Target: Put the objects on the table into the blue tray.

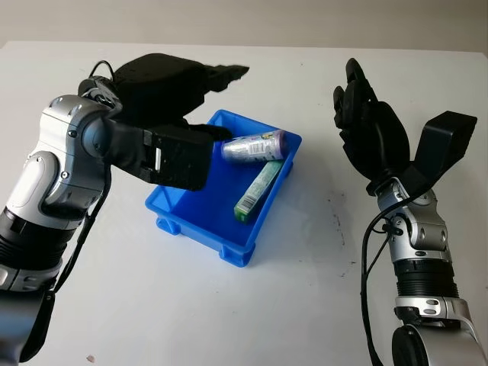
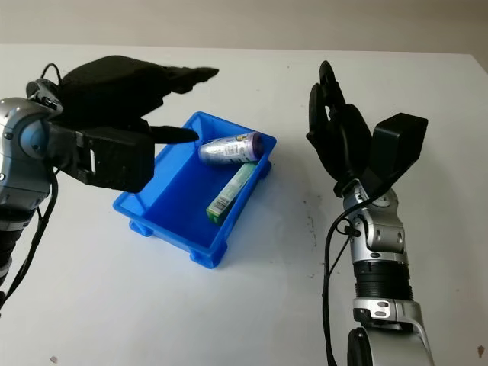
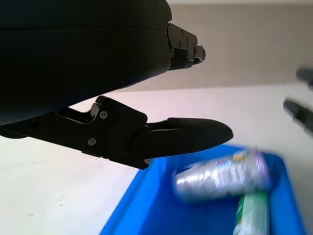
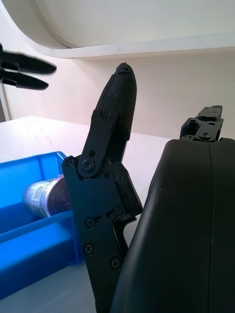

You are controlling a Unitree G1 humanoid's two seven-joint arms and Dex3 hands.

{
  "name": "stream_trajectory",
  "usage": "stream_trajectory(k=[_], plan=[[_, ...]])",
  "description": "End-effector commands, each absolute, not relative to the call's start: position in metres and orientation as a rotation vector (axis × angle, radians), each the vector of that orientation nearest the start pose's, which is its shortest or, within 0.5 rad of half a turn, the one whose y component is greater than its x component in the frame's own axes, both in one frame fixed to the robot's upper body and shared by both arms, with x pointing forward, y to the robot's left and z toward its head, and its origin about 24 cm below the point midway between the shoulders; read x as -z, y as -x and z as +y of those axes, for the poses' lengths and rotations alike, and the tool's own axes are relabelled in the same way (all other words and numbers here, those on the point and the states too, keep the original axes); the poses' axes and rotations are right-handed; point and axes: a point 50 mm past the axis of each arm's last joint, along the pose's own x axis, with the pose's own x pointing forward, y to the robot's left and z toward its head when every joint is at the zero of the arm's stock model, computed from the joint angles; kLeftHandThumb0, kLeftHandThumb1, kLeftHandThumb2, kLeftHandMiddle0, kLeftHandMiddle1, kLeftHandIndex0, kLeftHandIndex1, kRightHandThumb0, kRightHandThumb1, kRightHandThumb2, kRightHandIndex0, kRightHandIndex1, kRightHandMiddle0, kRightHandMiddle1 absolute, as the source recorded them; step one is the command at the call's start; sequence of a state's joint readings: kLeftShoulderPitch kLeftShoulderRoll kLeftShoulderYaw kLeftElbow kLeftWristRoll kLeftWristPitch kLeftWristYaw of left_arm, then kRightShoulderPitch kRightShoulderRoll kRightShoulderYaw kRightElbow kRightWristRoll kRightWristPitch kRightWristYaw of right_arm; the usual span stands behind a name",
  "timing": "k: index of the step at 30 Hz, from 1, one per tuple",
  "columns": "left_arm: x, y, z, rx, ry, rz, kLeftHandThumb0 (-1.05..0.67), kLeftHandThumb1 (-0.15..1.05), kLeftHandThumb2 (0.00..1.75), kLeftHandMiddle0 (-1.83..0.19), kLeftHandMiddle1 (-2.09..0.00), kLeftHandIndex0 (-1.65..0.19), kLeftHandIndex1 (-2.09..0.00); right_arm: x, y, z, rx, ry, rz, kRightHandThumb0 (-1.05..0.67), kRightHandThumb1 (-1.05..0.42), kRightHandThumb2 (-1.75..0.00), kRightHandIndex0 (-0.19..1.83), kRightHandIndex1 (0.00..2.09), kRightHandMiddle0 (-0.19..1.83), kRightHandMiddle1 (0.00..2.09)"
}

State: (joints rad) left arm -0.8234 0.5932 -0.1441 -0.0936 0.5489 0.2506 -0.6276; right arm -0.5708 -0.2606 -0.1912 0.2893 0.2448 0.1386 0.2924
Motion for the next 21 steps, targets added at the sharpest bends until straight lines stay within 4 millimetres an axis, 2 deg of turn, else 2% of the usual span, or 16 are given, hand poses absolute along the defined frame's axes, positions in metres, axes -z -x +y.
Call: stream_trajectory(k=[1, 5, 7, 9, 15, 18, 21], plan=[[-0.279, -0.331, 0.170, 0.241, -1.120, -0.347, -0.74, 1.05, 0.56, -0.03, -0.03, 0.01, -0.04, -0.152, -0.352, -0.197, -0.210, -0.040, -0.203, -0.71, -1.05, -0.69, -0.19, 0.00, -0.19, 0.00], [-0.274, -0.335, 0.195, 0.125, -0.812, -0.405, -0.70, 1.05, 0.59, -0.07, -0.05, -0.04, -0.07, -0.153, -0.353, -0.196, -0.220, -0.039, -0.204, -0.72, -1.05, -0.68, -0.19, 0.00, -0.19, 0.00], [-0.267, -0.333, 0.207, 0.050, -0.696, -0.401, -0.76, 1.05, 0.59, -0.07, -0.05, -0.05, -0.07, -0.154, -0.354, -0.195, -0.222, -0.037, -0.205, -0.72, -1.05, -0.69, -0.19, 0.00, -0.19, 0.00], [-0.257, -0.332, 0.216, 0.014, -0.604, -0.383, -0.77, 1.05, 0.64, 0.04, -0.02, 0.05, -0.02, -0.155, -0.355, -0.195, -0.221, -0.037, -0.206, -0.72, -1.05, -0.70, -0.19, 0.00, -0.19, 0.00], [-0.222, -0.330, 0.236, -0.065, -0.264, -0.311, -0.81, 1.05, 0.67, 0.17, -0.03, 0.18, 0.00, -0.159, -0.357, -0.194, -0.219, -0.022, -0.217, -0.74, -1.05, -0.71, -0.19, 0.00, -0.19, 0.00], [-0.202, -0.328, 0.249, -0.121, -0.167, -0.278, -0.80, 1.05, 0.73, 0.17, -0.05, 0.18, -0.01, -0.161, -0.357, -0.193, -0.216, -0.020, -0.225, -0.76, -1.05, -0.72, -0.19, 0.00, -0.19, 0.00], [-0.187, -0.325, 0.260, -0.126, -0.163, -0.254, -0.79, 1.05, 0.75, 0.17, -0.05, 0.18, -0.02, -0.162, -0.357, -0.193, -0.213, -0.014, -0.230, -0.76, -1.05, -0.73, -0.19, 0.00, -0.19, 0.00]])
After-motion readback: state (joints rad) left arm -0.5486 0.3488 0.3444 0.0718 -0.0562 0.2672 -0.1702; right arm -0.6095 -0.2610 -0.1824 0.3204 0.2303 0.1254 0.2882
